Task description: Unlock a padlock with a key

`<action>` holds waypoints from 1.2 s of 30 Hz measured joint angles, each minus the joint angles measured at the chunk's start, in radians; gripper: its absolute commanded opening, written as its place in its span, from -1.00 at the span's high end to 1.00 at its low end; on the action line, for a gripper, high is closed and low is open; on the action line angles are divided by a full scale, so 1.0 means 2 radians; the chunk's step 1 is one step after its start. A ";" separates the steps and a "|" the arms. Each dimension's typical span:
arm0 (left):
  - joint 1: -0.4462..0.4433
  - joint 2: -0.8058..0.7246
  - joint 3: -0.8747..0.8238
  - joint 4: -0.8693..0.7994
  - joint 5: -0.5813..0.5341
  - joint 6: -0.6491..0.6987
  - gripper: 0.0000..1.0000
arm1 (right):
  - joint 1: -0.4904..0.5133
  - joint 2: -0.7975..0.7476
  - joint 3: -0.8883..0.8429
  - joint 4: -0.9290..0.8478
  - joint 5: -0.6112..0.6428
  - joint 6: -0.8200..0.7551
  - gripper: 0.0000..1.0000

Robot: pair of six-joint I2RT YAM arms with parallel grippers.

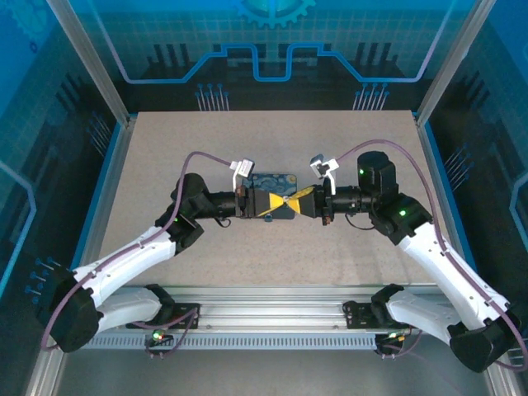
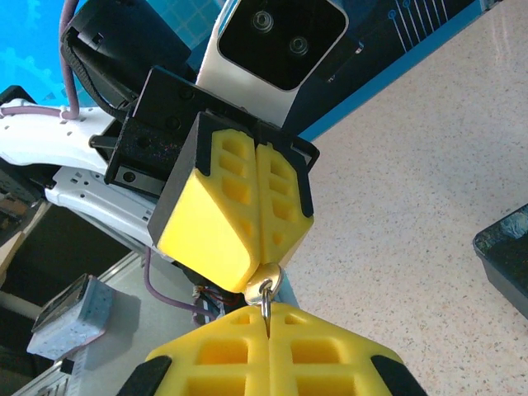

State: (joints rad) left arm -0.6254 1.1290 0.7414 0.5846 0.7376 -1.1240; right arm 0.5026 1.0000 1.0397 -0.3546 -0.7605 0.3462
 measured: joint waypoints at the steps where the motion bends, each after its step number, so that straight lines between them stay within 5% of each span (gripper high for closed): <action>1: 0.000 0.000 0.000 0.000 0.000 0.000 0.98 | 0.000 0.000 0.000 0.000 0.000 0.000 1.00; 8: 0.000 0.000 0.000 -0.002 0.000 0.000 1.00 | 0.000 -0.001 -0.001 -0.002 0.000 -0.006 0.98; 12: 0.000 -0.005 0.001 -0.026 0.000 0.016 1.00 | -0.001 -0.001 -0.002 -0.010 0.001 -0.006 0.47; 18: 0.001 -0.018 0.027 -0.154 -0.011 0.085 1.00 | -0.012 -0.018 -0.013 0.000 0.010 0.015 0.07; 25: 0.001 -0.019 0.090 -0.288 -0.025 0.171 1.00 | -0.013 -0.021 -0.041 0.046 0.010 0.056 0.17; 32: 0.001 -0.017 0.116 -0.346 -0.031 0.213 1.00 | -0.003 -0.010 -0.064 0.095 0.010 0.092 0.00; 36: 0.001 -0.016 0.117 -0.354 -0.032 0.222 1.00 | 0.002 -0.001 -0.071 0.129 0.008 0.110 0.13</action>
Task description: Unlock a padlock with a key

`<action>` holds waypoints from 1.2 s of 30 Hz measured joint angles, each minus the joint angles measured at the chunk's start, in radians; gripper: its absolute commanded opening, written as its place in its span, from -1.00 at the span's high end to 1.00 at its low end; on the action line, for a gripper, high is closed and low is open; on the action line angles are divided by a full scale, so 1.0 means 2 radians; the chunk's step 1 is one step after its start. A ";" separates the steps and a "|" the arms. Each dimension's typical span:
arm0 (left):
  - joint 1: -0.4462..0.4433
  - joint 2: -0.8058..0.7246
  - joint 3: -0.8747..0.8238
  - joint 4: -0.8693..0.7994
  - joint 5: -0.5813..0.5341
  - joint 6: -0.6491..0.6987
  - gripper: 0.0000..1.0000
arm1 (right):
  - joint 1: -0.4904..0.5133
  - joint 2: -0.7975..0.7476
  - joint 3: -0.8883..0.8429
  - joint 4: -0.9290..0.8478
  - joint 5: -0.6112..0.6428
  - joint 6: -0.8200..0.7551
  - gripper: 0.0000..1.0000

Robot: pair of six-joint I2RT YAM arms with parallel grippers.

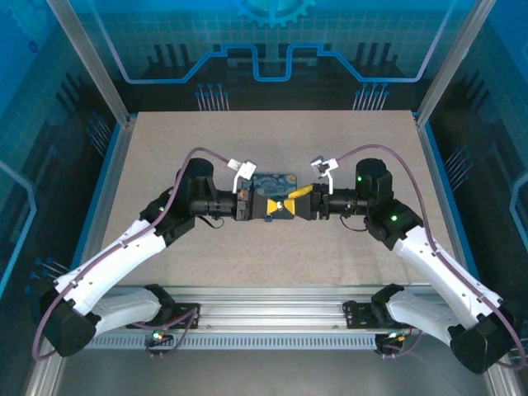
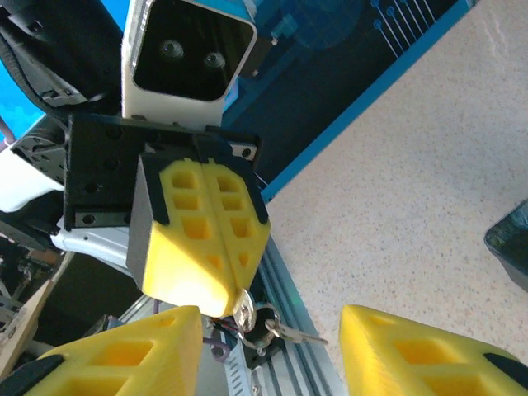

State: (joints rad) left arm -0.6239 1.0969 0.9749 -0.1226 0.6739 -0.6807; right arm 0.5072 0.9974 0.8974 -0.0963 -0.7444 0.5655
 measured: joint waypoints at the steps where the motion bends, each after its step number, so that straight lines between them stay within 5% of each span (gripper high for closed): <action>1: 0.000 0.001 0.000 -0.001 0.000 0.001 1.00 | 0.004 0.003 0.000 0.007 -0.001 0.003 0.18; 7: 0.000 0.001 0.000 -0.001 0.000 0.001 1.00 | 0.022 0.015 0.000 0.025 -0.011 0.009 0.23; 17: -0.001 0.000 0.000 -0.001 0.005 0.001 1.00 | 0.025 0.020 0.001 0.018 -0.015 -0.002 0.99; 21: 0.000 0.000 0.000 -0.001 0.006 0.002 1.00 | 0.025 0.020 0.004 0.011 -0.013 -0.009 1.00; 22: 0.000 0.000 0.000 -0.001 0.006 0.002 0.97 | 0.025 0.020 0.005 0.009 -0.012 -0.012 1.00; 23: 0.000 0.000 0.000 -0.001 0.006 0.002 0.57 | 0.025 0.020 0.006 0.004 -0.011 -0.015 1.00; 24: 0.000 0.000 0.000 0.000 0.004 0.002 0.42 | 0.025 0.019 0.007 0.002 -0.010 -0.018 1.00; 36: 0.041 -0.036 -0.023 0.049 -0.010 -0.040 0.23 | 0.022 -0.008 0.008 -0.011 0.002 -0.026 1.00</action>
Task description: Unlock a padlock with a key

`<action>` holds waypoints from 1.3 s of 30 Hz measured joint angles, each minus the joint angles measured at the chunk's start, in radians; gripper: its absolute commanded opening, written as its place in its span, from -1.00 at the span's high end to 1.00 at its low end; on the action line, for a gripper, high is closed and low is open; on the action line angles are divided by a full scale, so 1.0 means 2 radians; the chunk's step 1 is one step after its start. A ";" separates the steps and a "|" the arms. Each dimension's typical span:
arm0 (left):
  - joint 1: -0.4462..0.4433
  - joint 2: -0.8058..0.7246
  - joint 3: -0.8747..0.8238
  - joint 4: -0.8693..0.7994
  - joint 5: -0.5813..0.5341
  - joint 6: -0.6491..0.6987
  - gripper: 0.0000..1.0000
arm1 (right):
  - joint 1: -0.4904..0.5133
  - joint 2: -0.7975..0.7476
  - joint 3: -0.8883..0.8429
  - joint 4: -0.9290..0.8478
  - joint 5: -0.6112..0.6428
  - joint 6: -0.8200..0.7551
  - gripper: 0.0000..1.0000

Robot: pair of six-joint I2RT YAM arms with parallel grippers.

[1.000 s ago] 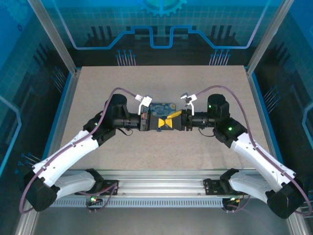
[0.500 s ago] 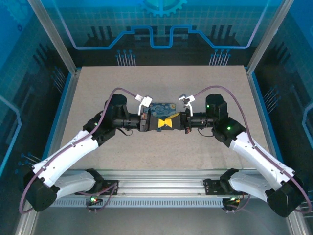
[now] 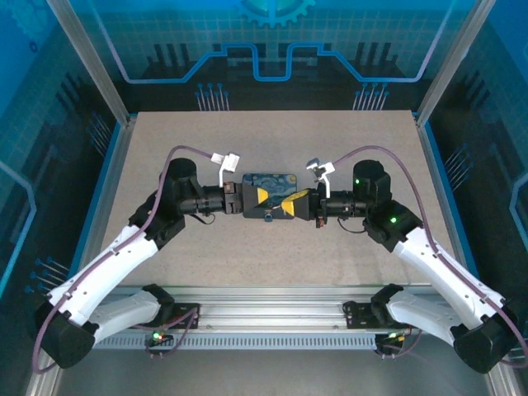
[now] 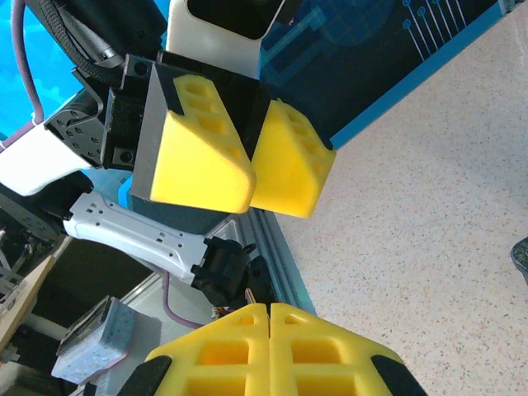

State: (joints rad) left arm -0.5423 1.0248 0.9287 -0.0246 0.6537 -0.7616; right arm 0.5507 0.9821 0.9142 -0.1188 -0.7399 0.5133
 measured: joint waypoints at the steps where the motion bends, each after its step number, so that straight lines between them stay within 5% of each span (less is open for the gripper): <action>1: 0.000 0.000 -0.001 0.005 0.002 -0.003 0.17 | 0.000 0.000 0.000 0.000 0.002 0.001 1.00; 5: 0.000 0.001 -0.010 0.027 0.010 -0.019 0.09 | -0.001 0.000 -0.001 0.005 0.006 0.004 1.00; 11: -0.012 0.012 -0.024 0.067 0.013 -0.049 -0.30 | 0.008 -0.002 0.001 0.002 0.047 0.001 1.00; 20: -0.014 0.025 -0.033 0.075 -0.023 -0.110 -0.31 | 0.167 -0.039 0.058 -0.089 0.367 -0.136 1.00; 27: 0.006 0.025 -0.013 0.023 -0.069 -0.135 -0.35 | 0.223 -0.036 0.034 -0.037 0.581 -0.303 1.00; 39: 0.018 0.045 0.035 -0.012 -0.085 -0.180 -0.41 | 0.239 -0.003 -0.003 0.106 0.658 -0.524 1.00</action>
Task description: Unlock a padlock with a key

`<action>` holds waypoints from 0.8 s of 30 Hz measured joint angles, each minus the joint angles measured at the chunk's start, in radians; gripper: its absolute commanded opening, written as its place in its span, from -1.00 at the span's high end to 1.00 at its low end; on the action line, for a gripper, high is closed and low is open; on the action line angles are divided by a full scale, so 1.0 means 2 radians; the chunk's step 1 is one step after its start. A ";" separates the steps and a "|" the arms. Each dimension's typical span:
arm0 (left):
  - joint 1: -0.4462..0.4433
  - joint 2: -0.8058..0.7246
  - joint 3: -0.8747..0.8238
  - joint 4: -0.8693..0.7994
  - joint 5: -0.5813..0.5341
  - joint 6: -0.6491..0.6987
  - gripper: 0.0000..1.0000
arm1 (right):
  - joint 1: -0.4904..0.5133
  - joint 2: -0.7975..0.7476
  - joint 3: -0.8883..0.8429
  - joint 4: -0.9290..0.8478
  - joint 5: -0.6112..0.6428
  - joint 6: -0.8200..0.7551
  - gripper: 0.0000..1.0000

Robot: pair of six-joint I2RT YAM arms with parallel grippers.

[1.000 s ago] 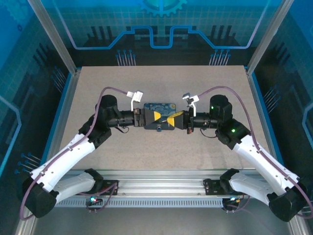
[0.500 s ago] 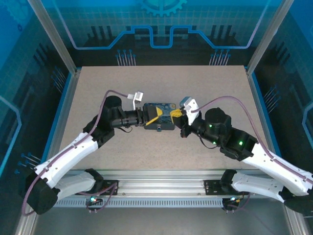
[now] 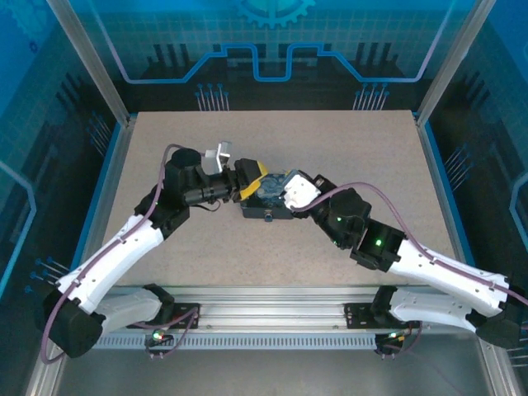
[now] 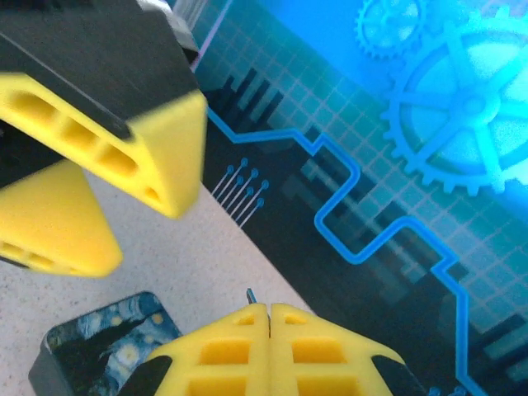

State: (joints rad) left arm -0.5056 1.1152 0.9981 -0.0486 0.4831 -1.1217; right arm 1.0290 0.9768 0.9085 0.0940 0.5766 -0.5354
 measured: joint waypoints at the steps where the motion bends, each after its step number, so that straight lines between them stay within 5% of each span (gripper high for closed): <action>1: 0.000 0.002 0.003 0.000 0.000 -0.003 -0.43 | 0.005 0.001 0.000 0.006 0.001 -0.011 1.00; 8: -0.012 0.023 0.035 0.001 0.003 -0.023 -0.40 | 0.033 0.019 0.000 0.042 0.012 -0.071 1.00; 24: -0.020 0.036 0.045 0.006 0.010 -0.043 0.14 | 0.043 0.030 -0.006 0.051 0.026 -0.117 1.00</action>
State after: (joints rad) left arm -0.5465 1.1870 1.0878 -0.0364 0.5026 -1.2072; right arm 1.1145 1.0363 0.8970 0.1967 0.6292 -0.7704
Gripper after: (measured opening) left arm 0.449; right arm 0.057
